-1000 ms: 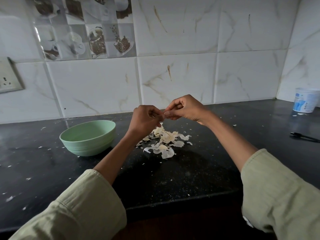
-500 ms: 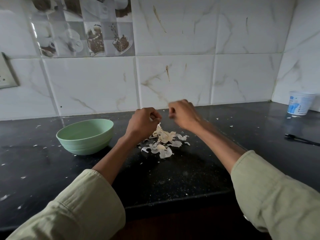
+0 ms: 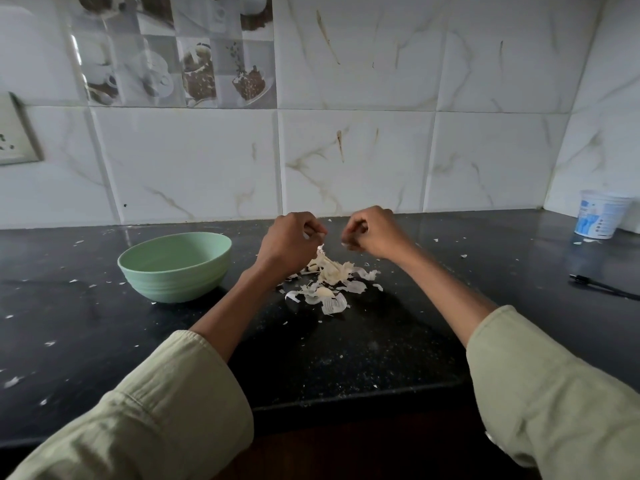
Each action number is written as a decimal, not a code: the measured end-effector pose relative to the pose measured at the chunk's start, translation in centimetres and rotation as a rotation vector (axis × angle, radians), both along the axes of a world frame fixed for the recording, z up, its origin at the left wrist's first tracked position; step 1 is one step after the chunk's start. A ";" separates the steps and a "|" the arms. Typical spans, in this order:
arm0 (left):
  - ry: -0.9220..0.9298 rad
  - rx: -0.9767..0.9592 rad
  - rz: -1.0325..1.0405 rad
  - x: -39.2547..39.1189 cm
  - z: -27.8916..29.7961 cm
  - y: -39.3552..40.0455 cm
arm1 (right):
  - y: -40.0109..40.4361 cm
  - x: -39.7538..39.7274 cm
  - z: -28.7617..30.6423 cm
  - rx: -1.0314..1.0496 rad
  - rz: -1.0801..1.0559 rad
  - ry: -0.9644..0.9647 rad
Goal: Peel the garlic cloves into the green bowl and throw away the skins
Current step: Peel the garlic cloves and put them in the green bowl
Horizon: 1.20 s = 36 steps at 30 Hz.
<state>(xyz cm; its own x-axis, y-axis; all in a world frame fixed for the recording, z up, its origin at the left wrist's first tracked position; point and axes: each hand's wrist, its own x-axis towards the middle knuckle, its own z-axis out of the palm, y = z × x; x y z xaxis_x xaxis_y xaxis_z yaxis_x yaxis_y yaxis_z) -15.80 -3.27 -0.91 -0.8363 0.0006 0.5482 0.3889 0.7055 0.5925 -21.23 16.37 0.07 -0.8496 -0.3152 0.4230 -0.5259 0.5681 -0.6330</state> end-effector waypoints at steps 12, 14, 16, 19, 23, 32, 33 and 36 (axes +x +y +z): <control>-0.033 0.413 -0.102 0.2 1.0 -0.4 | -1.0 0.6 1.6 -0.435 0.363 -0.279; -0.079 0.477 -0.128 0.0 1.0 -0.5 | -1.2 0.8 1.6 -0.452 0.359 -0.273; -0.113 0.536 -0.165 -0.1 0.9 -0.5 | -1.3 0.9 1.5 -0.475 0.355 -0.272; -0.110 0.568 -0.192 -0.1 0.9 -0.4 | -1.5 0.9 1.6 -0.538 0.366 -0.312; -0.057 0.567 -0.210 0.2 1.1 -0.1 | -1.6 0.8 1.8 -0.616 0.419 -0.423; -0.057 0.505 -0.079 0.1 1.1 0.2 | -1.6 1.2 2.0 -0.551 0.403 -0.368; -0.054 0.499 -0.077 0.1 1.2 0.2 | -1.7 1.2 2.0 -0.529 0.395 -0.344; -0.047 0.461 -0.076 0.2 1.1 0.4 | -1.6 1.1 1.9 -0.507 0.366 -0.305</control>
